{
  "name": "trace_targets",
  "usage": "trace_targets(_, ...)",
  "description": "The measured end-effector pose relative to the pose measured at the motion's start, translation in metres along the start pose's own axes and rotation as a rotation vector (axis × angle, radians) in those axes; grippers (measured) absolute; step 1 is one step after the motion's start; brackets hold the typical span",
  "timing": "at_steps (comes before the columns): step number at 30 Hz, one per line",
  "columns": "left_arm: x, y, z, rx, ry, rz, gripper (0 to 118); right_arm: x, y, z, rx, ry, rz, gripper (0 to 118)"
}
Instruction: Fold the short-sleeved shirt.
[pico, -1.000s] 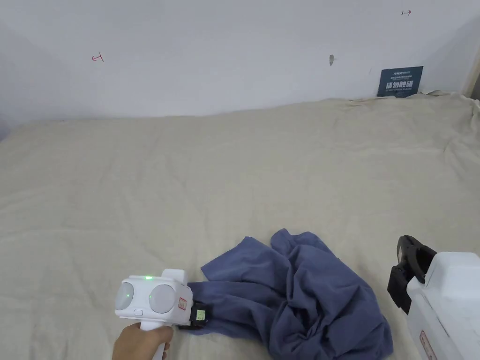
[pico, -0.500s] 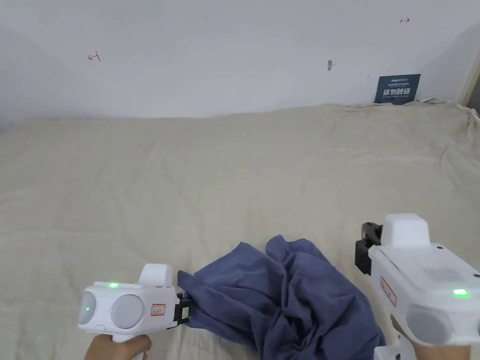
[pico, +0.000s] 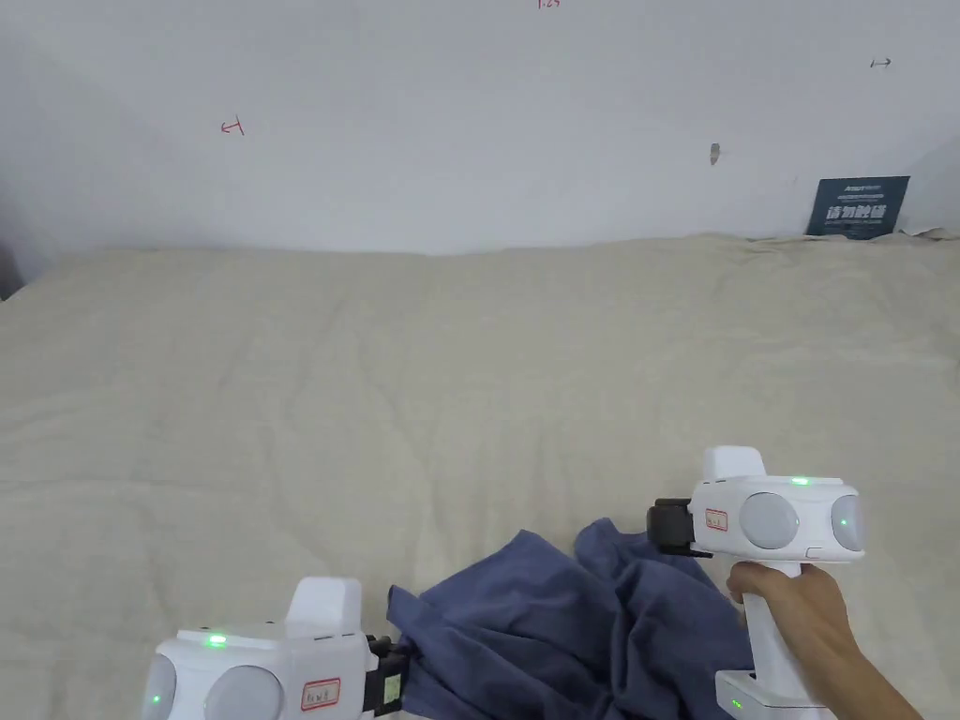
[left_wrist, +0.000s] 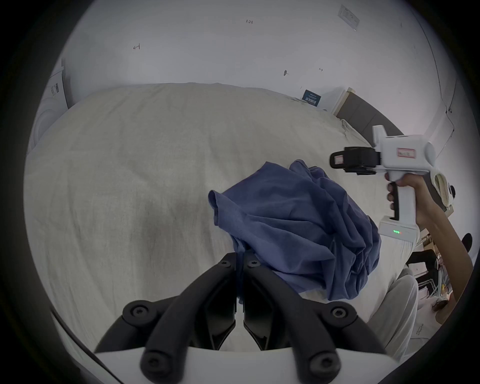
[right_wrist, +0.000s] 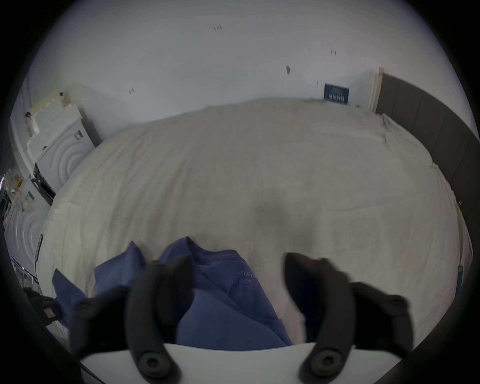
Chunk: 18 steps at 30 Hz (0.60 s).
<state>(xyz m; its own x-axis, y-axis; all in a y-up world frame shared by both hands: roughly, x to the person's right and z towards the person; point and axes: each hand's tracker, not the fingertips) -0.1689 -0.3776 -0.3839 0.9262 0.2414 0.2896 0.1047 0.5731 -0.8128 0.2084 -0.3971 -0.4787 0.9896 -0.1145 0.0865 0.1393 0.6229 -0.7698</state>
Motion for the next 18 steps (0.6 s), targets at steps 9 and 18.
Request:
trace_targets(9,-0.004,-0.003,-0.002,-0.011,-0.006,0.006,1,-0.003,-0.001,-0.042,-0.101,-0.059,0.061,54)
trace_targets(18,-0.006,-0.008,0.0,-0.004,-0.011,0.029,1,-0.016,-0.005,0.002,-0.074,-0.01,0.062,3)
